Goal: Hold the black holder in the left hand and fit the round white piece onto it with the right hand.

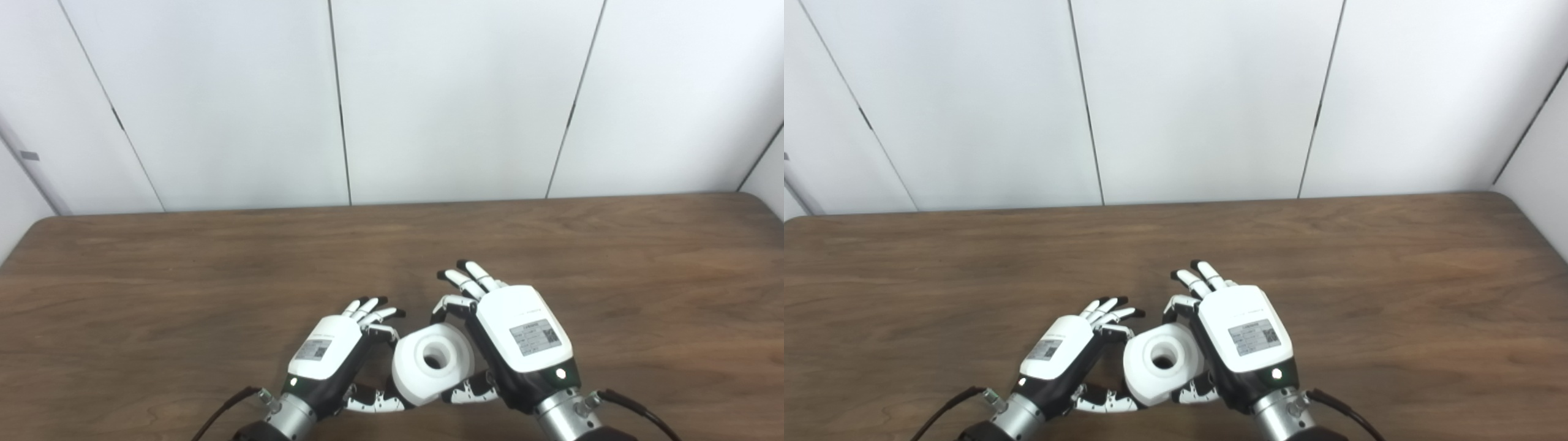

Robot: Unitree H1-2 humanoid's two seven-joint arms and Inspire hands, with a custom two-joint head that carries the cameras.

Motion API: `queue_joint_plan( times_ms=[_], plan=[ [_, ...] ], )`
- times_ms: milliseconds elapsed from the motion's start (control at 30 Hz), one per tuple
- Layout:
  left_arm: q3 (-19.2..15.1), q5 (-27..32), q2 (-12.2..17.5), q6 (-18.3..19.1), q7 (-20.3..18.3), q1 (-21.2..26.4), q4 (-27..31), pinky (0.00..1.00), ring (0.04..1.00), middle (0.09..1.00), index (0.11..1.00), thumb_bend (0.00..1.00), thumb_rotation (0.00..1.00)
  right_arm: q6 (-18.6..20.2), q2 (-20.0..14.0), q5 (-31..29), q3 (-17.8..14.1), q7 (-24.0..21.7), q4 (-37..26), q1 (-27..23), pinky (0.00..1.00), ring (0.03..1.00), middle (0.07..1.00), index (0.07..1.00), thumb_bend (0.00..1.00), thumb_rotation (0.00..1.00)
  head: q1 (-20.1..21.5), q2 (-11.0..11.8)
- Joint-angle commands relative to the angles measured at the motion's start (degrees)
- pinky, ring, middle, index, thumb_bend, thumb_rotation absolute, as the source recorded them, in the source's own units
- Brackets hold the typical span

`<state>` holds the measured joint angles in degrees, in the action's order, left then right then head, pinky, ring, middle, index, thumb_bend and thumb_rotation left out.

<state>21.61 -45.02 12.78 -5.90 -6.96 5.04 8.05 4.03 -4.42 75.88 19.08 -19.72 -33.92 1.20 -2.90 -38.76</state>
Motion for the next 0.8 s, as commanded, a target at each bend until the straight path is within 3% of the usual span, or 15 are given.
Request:
queue_joint_plan(
  times_ms=[0, 767],
  plan=[
    [0.5, 0.4, -0.5, -1.2, 0.1, 1.2, 1.1, 1.00, 0.968, 0.880, 0.480, 0.51, 0.05, -0.7, -0.6, 0.5, 0.0, -1.5, 2.2, 1.2, 0.72, 0.920, 0.868, 0.482, 0.51, 0.14, -0.1, 0.0],
    [0.7, -0.2, -0.8, -1.0, 0.2, 1.3, 1.1, 1.00, 0.970, 0.883, 0.480, 0.51, 0.05, -0.9, -0.3, 1.9, 0.6, -2.8, 1.3, 0.3, 0.71, 0.912, 0.858, 0.480, 0.52, 0.14, -0.5, 0.1]
  ],
)
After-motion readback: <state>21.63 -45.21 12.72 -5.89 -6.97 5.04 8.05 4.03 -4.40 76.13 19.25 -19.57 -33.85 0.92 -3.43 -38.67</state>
